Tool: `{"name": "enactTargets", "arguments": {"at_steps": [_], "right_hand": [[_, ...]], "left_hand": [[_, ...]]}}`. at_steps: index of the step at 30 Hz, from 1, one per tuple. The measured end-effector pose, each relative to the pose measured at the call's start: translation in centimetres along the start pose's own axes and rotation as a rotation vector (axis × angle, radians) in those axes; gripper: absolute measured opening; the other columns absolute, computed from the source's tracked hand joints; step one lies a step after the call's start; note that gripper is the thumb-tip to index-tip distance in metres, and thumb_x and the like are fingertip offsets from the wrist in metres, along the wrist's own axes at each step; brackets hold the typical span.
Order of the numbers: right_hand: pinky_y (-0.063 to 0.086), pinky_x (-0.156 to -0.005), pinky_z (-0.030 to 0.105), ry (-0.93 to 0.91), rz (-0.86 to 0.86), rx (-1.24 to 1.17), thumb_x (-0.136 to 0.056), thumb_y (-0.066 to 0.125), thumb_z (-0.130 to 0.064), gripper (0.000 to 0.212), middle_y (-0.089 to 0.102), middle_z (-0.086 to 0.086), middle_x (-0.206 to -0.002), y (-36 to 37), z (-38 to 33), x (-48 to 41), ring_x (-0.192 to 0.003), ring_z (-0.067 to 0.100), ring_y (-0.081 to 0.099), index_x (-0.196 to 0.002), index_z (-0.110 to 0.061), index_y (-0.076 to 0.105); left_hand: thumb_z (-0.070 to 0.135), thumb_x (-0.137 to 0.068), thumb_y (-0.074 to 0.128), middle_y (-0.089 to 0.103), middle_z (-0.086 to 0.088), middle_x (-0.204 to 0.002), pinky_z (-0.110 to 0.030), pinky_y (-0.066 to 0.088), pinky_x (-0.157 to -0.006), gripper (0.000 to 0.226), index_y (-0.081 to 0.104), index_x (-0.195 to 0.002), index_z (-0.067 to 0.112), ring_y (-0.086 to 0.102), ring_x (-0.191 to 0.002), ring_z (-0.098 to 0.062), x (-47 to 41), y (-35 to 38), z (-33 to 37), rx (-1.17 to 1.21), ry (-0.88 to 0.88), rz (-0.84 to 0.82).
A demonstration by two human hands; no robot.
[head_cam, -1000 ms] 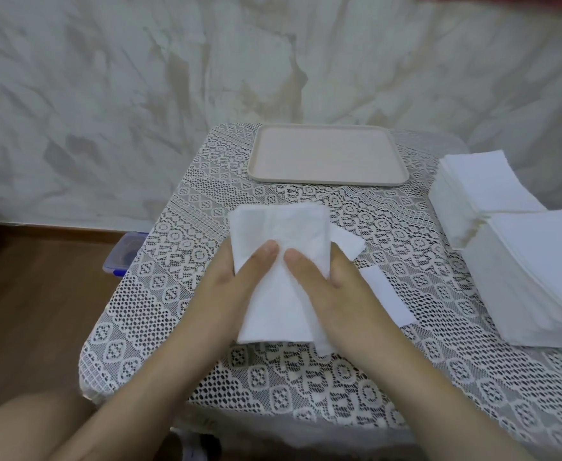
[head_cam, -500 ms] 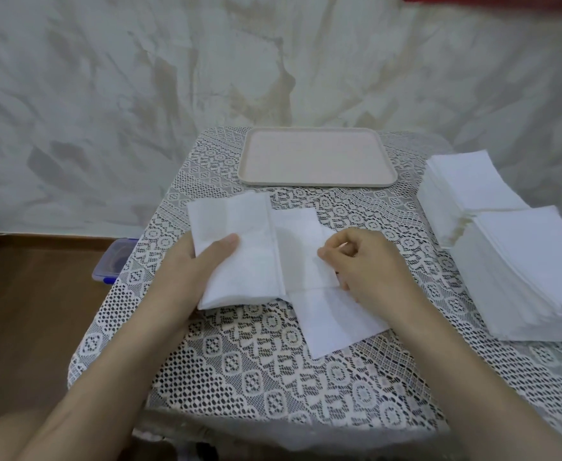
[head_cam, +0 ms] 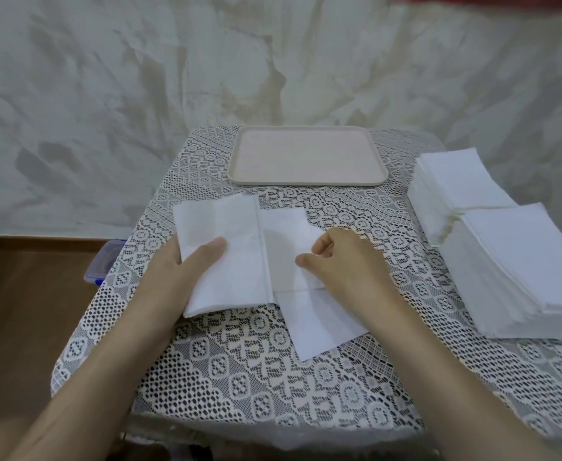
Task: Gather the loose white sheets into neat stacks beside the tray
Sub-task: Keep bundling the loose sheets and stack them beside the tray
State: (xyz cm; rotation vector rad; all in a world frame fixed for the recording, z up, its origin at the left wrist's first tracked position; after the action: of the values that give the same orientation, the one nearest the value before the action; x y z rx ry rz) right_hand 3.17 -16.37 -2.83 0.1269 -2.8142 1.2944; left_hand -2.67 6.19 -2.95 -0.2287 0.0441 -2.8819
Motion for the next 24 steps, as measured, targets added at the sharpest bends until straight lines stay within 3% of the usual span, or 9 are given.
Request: {"name": "enactTargets", "arguments": {"at_steps": [4, 9, 14, 17, 20, 24], "right_hand": [[0.043, -0.061, 0.028, 0.004, -0.019, -0.039, -0.091, 0.074, -0.042, 0.021, 0.067, -0.010, -0.075, 0.0, 0.2, -0.4, -0.071, 0.011, 0.065, -0.084, -0.025, 0.065], [0.042, -0.062, 0.029, -0.050, -0.024, -0.133, -0.092, 0.073, -0.035, 0.018, 0.064, -0.010, -0.072, 0.0, 0.3, -0.4, -0.067, 0.010, 0.061, -0.080, -0.023, 0.065], [0.039, -0.049, 0.026, -0.053, -0.124, -0.419, -0.094, 0.072, -0.021, 0.013, 0.059, -0.008, -0.060, -1.7, 1.1, -0.2, -0.049, 0.009, 0.051, -0.085, -0.015, 0.064], [0.036, -0.050, 0.024, -0.023, -0.158, -0.480, -0.092, 0.074, -0.019, 0.009, 0.059, -0.008, -0.062, -3.1, 2.4, 0.4, -0.047, 0.005, 0.047, -0.096, -0.019, 0.066], [0.042, -0.059, 0.026, 0.029, -0.224, -0.469, -0.090, 0.078, -0.020, 0.020, 0.070, -0.008, -0.072, -4.2, 3.7, 1.1, -0.052, 0.002, 0.057, -0.107, -0.023, 0.068], [0.053, -0.070, 0.030, 0.048, -0.210, -0.396, -0.091, 0.076, -0.021, 0.006, 0.078, -0.002, -0.086, -4.2, 4.5, 1.7, -0.076, 0.017, 0.073, -0.096, -0.019, 0.074]], "left_hand": [[0.033, -0.097, 0.067, 0.081, 0.007, -0.107, -0.032, 0.059, -0.074, 0.024, 0.068, -0.120, 0.028, 0.078, -0.093, -0.015, 0.3, 0.2, 0.1, -0.024, 0.026, -0.002], [0.034, -0.094, 0.067, 0.081, 0.006, -0.107, -0.036, 0.058, -0.076, 0.028, 0.068, -0.121, 0.026, 0.078, -0.094, -0.017, 0.3, 0.2, 0.2, -0.013, 0.022, -0.001], [0.038, -0.089, 0.070, 0.081, -0.001, -0.110, -0.048, 0.060, -0.088, 0.037, 0.069, -0.122, 0.023, 0.078, -0.100, -0.025, 0.2, 0.1, 0.3, 0.002, 0.007, -0.010], [0.042, -0.083, 0.070, 0.081, -0.001, -0.111, -0.047, 0.059, -0.088, 0.045, 0.068, -0.124, 0.023, 0.078, -0.100, -0.024, 0.2, 0.1, 0.4, 0.008, 0.009, -0.018], [0.040, -0.083, 0.069, 0.081, -0.001, -0.110, -0.042, 0.058, -0.080, 0.045, 0.068, -0.124, 0.022, 0.079, -0.097, -0.023, 0.4, 0.1, 0.4, 0.010, 0.012, -0.021], [0.035, -0.092, 0.068, 0.081, 0.001, -0.108, -0.039, 0.057, -0.077, 0.035, 0.068, -0.124, 0.022, 0.079, -0.095, -0.020, 0.6, 0.1, 0.3, 0.007, 0.001, -0.014]]}}
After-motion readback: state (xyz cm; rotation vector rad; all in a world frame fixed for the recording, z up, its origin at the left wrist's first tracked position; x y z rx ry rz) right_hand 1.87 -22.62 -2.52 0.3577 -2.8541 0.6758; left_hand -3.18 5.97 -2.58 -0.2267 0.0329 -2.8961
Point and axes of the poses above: each hand's wrist, its own x-axis away from the middle knuckle, its own y-axis out of the palm, z = x × y, the point moved 2 cm from there along -x, towards the middle knuckle
